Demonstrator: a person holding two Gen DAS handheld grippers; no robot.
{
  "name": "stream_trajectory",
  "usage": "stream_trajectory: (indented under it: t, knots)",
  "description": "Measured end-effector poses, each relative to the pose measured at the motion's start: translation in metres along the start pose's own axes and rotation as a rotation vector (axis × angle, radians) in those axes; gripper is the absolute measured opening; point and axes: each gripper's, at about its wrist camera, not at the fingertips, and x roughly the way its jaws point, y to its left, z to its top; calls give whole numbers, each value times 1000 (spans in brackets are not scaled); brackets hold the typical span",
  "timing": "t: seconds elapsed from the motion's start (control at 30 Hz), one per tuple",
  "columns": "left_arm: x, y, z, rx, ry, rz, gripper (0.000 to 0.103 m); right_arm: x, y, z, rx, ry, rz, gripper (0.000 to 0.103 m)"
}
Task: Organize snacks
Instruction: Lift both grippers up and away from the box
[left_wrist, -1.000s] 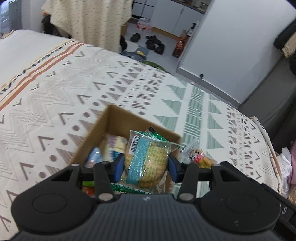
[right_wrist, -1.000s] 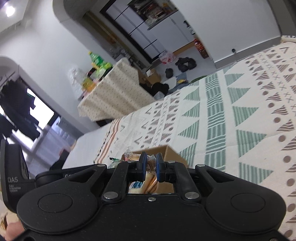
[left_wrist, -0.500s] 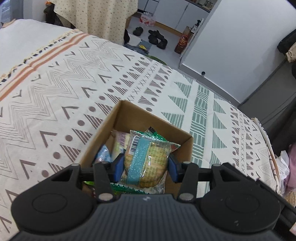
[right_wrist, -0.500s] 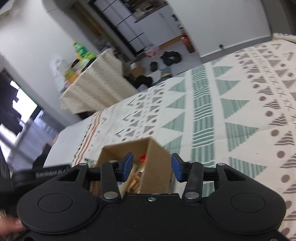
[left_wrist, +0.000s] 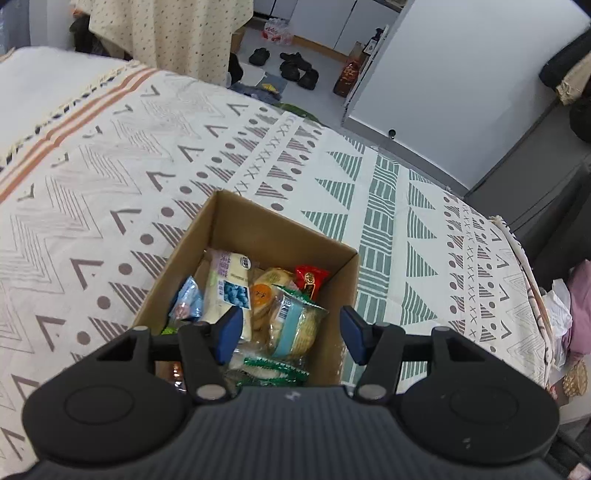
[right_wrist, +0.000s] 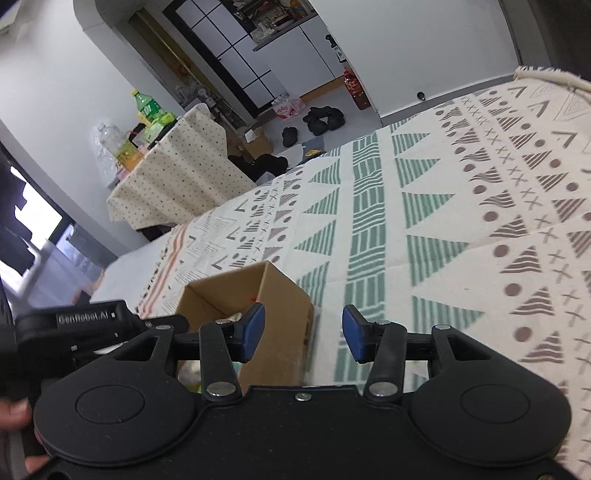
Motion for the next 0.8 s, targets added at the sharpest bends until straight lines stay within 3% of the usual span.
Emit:
stream_trajectory:
  t: [0.1,0.27,0.53,0.73,0.8]
  knots:
    - [-9,0,-2,33,6,13,59,-12,4,0,-9,-1,-6,48]
    - [-31,0,-5,63,-2,19,71,-36,18,-4,-24,-6,-17,56]
    - [-76,-2,-19,102,-28,-5,80,-81,44,-6,-71,-34,-34,86]
    - [-108,5,-31,105,-32,-8,85,-114,60,-13,-77,-80,-58,100]
    - [-118,6,-34,118,-33,-5,92,-127,66,-15,-76,-96,-56,103]
